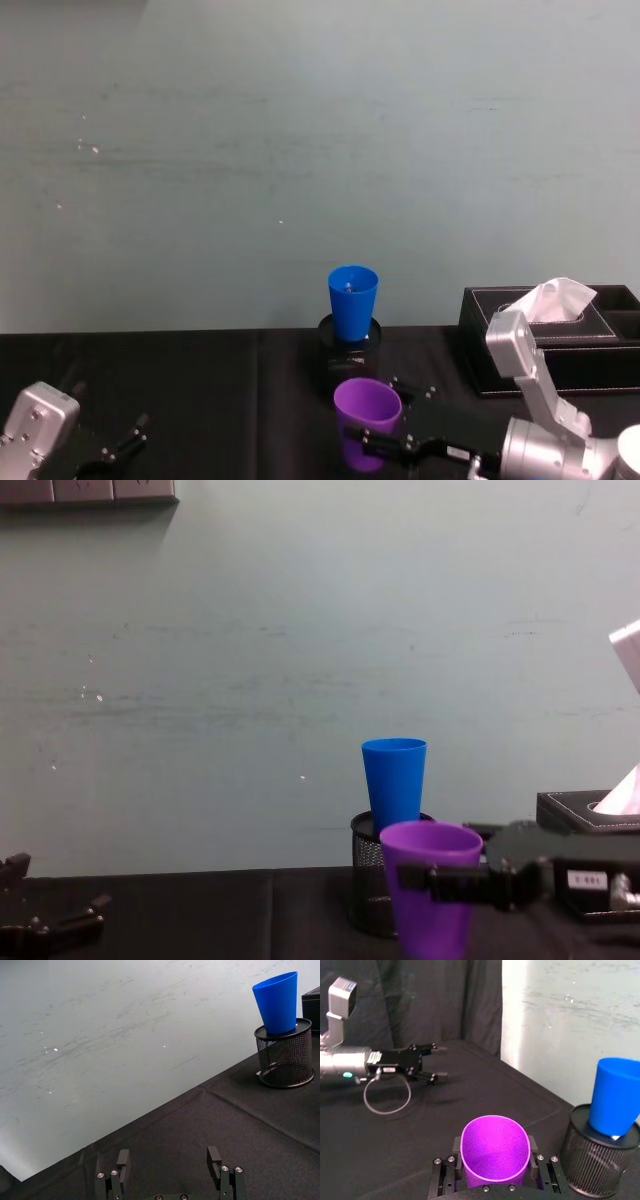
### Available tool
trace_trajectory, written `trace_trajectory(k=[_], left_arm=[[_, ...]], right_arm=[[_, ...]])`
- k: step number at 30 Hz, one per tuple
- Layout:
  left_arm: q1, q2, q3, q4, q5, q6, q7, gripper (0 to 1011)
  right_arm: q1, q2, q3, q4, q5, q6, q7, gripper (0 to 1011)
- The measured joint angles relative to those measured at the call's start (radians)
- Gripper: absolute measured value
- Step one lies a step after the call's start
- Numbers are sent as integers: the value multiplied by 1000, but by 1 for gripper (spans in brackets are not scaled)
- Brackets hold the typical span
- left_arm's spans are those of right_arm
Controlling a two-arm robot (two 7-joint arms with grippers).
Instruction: Pick up one cup with a gripper and tap it against the other cup.
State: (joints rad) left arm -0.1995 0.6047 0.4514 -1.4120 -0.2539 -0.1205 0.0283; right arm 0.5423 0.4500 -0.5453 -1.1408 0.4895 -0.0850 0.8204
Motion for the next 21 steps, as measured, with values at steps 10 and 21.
trace_trajectory(k=[10, 21], left_arm=[[0, 0, 0, 0, 0, 0, 0, 1000], [0, 0, 0, 0, 0, 0, 0, 1000]], right_arm=[[-38, 10, -25, 22, -22, -79, 11, 723], [-31, -24, -35, 110, -56, -160, 25, 723]])
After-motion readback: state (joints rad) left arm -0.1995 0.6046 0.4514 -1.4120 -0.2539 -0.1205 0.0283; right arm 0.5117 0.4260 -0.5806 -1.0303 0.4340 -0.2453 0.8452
